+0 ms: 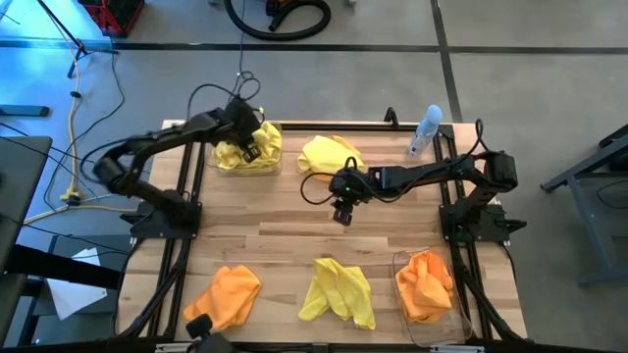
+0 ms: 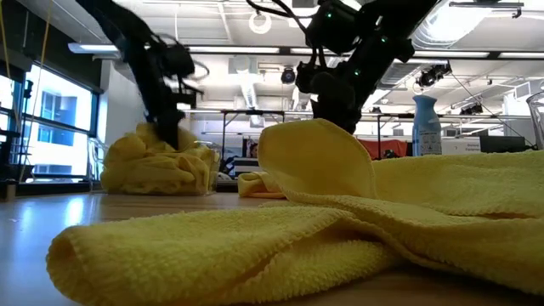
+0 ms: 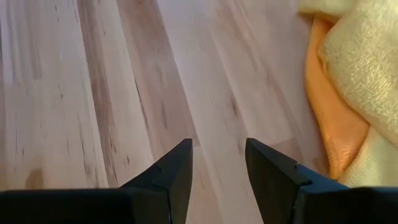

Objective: Sort microfiber towel by color & place in baskets
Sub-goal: Put the yellow towel into the top transparent bin

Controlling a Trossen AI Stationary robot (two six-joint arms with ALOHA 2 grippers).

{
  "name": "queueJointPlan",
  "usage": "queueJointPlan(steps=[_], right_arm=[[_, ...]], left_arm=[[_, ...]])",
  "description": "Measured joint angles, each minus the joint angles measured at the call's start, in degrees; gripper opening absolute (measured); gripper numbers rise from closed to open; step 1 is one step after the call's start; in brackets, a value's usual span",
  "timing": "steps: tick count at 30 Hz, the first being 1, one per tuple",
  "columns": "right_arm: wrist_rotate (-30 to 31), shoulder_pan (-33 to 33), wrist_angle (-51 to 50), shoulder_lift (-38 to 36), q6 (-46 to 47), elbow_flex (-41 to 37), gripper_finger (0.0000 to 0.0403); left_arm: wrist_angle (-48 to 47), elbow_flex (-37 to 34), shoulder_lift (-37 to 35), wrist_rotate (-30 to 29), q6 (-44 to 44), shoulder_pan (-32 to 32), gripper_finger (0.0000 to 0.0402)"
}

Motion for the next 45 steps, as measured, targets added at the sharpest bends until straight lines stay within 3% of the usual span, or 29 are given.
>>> queueJointPlan(steps=[7,13,21,27,34,40,45], right_arm=[[0.72,1.48,0.72,0.00,0.34,-0.06,0.0144],[1.94,1.81,0.81,0.00,-0.26,-0.06,0.0144],[1.96,1.81,0.81,0.00,-0.74,-0.06,0.0144],[1.99,1.81,0.83,0.00,-0.76,-0.06,0.0144],[1.99,1.77,0.88,-0.02,-1.27,-0.44,0.0144],[1.09,1.33,5.21,-1.71,-1.40,-8.05,0.0144],[1.07,-1.40,13.29,-9.16,2.58,-17.67,0.0144]], left_arm=[[1.56,0.03,10.21,-0.02,-0.66,0.76,0.0027],[1.67,0.17,11.87,-0.15,-1.99,0.76,0.0084],[-1.13,0.00,4.13,-1.24,-2.49,0.68,0.0139],[-3.16,0.00,-4.31,-3.41,-3.80,0.68,0.0145],[-4.98,0.00,-11.88,-1.32,-7.85,-0.35,0.0145],[-4.21,-0.27,-13.07,0.23,-9.50,-1.75,0.0145],[-1.30,-2.27,-11.20,-0.09,-9.08,-1.30,0.0143]])
